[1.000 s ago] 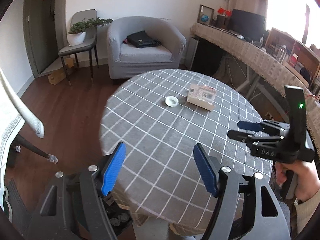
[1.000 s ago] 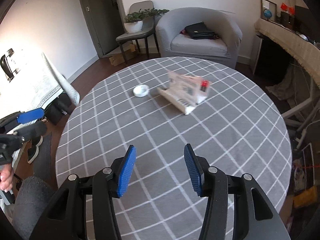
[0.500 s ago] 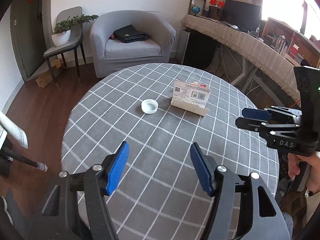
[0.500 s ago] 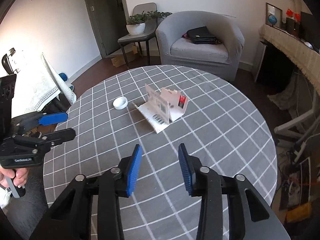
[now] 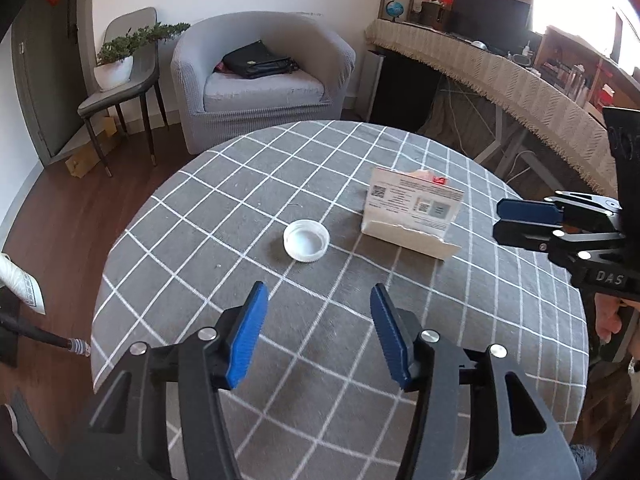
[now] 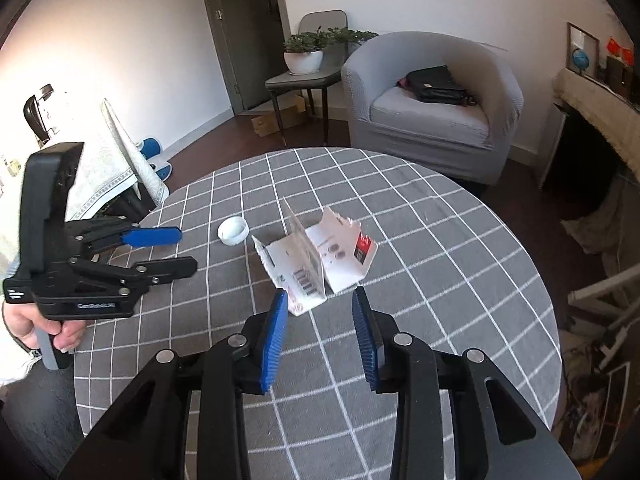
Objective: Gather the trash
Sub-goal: 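Grasp the white cardboard box with the right tool while the left tool grasps the small white lid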
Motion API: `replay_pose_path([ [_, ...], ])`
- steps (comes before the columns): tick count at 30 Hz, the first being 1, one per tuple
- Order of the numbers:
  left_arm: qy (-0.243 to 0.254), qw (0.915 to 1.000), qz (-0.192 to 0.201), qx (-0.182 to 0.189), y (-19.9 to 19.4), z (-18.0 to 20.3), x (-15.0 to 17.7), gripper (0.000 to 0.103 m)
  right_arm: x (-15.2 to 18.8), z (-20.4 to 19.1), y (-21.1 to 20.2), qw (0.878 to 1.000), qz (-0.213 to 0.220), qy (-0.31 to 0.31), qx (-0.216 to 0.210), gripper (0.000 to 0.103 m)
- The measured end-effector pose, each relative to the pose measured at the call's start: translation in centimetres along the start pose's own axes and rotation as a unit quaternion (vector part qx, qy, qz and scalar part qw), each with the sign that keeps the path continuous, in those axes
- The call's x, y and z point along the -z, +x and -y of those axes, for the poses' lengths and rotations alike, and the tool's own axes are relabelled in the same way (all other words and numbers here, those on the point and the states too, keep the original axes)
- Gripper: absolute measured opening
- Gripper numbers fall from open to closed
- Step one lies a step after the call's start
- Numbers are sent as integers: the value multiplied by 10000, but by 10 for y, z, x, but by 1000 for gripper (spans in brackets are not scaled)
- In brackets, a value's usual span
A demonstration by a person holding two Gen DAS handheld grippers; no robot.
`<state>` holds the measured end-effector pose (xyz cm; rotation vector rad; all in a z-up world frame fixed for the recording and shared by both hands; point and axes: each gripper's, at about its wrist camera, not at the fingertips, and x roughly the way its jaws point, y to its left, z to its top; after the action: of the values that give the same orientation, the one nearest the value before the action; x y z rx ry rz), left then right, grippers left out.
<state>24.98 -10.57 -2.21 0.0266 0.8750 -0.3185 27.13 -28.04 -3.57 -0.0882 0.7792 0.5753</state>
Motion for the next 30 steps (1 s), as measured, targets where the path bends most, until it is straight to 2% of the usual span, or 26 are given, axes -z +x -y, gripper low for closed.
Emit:
replay_pose_path([
  [17,116,9998,-154,-27,42,-13,-28,55,-19,4,33,9982,-285,-482,-227,33],
  [23,231,9997,-106,-55,46,-15,-31,33,-22,0,44,9972,-387,-596,-228,33],
  [30,170,9997,-90,131,34,-20,-20,32,-29,-8,59,9962,-482,-681,-235,33],
])
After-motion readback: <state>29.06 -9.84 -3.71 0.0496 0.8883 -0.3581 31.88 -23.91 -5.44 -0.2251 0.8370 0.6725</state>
